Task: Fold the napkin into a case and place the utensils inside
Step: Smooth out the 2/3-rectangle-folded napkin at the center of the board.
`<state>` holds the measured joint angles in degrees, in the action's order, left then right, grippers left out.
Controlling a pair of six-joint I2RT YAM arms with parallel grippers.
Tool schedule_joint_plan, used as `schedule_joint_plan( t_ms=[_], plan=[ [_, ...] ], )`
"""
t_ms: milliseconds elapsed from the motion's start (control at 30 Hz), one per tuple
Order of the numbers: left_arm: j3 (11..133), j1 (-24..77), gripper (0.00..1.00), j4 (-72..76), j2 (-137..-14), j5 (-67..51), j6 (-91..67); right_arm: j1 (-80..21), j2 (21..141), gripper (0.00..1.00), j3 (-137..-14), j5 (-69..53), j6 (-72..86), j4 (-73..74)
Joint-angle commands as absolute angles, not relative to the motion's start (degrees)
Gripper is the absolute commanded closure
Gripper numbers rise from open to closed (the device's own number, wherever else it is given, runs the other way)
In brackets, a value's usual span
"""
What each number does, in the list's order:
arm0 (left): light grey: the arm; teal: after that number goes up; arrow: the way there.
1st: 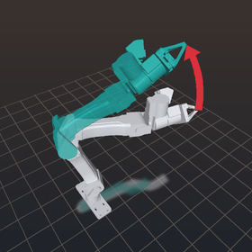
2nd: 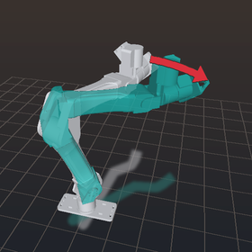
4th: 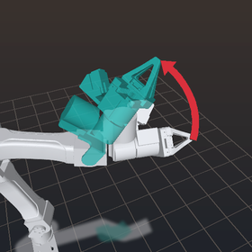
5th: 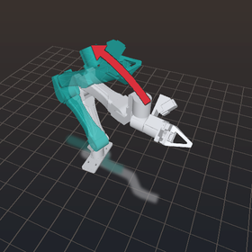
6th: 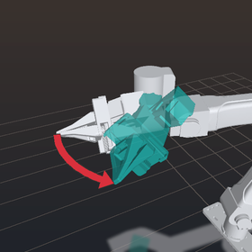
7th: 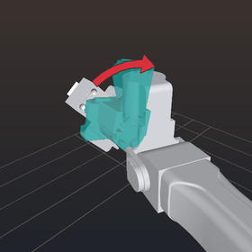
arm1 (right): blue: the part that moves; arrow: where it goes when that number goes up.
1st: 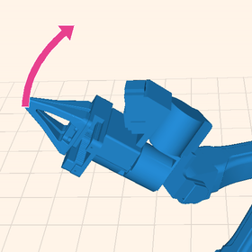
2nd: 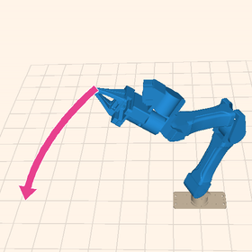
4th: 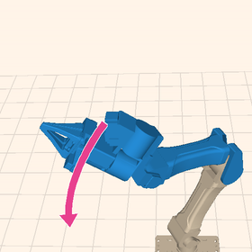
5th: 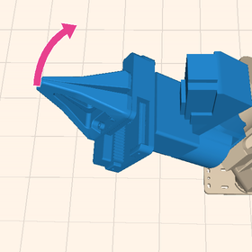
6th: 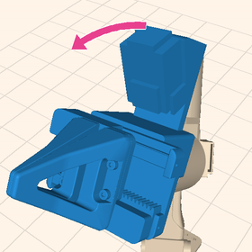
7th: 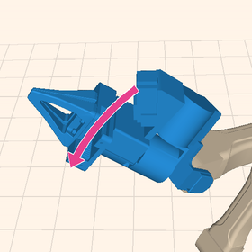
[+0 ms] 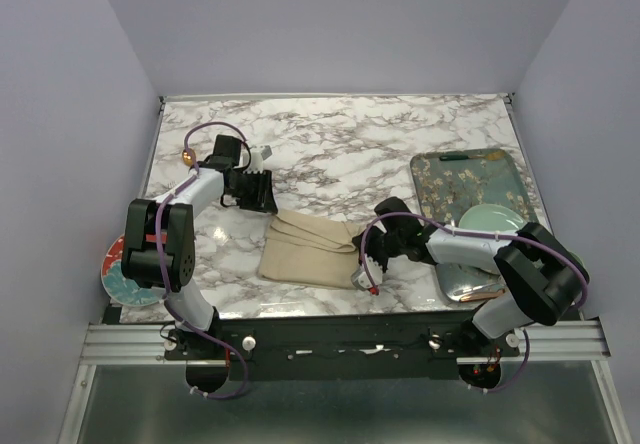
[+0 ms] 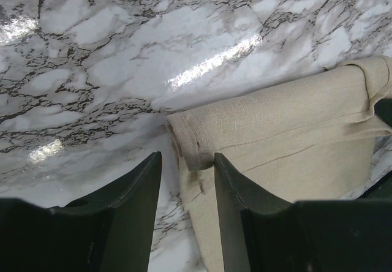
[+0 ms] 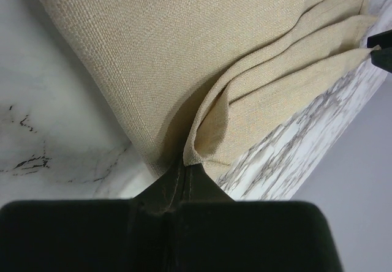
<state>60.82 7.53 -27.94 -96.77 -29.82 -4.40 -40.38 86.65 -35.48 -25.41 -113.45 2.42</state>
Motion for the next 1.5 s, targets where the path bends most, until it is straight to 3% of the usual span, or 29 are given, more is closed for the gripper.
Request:
schedule_joint_plan(
  t_ms=[0, 167, 300, 433, 1033, 1133, 1167, 1267, 1467],
  plan=[
    [60.3, 7.6, 0.52, -27.3, -97.6, -27.3, -5.4, -40.0, 85.7, 0.99, -34.4, -27.6, -113.6, 1.3],
    [59.9, 7.6, 0.62, -27.1, -97.6, -28.8, -5.1, -39.9, 85.3, 0.99, -34.4, -27.6, -113.0, 1.2],
    [59.7, 7.6, 0.85, -27.8, -96.9, -29.8, -4.3, -40.0, 84.9, 0.99, -34.5, -27.9, -112.7, 1.1],
    [59.4, 7.5, 1.00, -29.9, -95.4, -30.1, -4.0, -39.9, 83.9, 0.99, -34.8, -28.2, -111.8, 1.1],
    [54.7, 7.6, 1.00, -36.6, -93.9, -30.0, -3.3, -39.9, 82.7, 0.99, -28.1, -29.6, -111.4, -2.0],
    [55.0, 7.8, 1.00, -35.8, -96.2, -30.3, -4.5, -39.9, 83.1, 0.82, -27.7, -29.7, -110.6, -4.3],
    [55.1, 7.9, 1.00, -35.7, -96.8, -30.5, -4.7, -39.9, 82.6, 0.65, -27.6, -29.5, -110.2, -4.7],
    [55.3, 7.9, 1.00, -35.5, -98.2, -30.2, -5.1, -39.9, 78.8, 0.40, -27.7, -28.4, -106.4, -5.0],
    [55.1, 8.0, 1.00, -35.3, -99.1, -30.1, -5.8, -39.9, 67.7, 0.38, -30.1, -27.2, -95.9, 5.9]
  ],
)
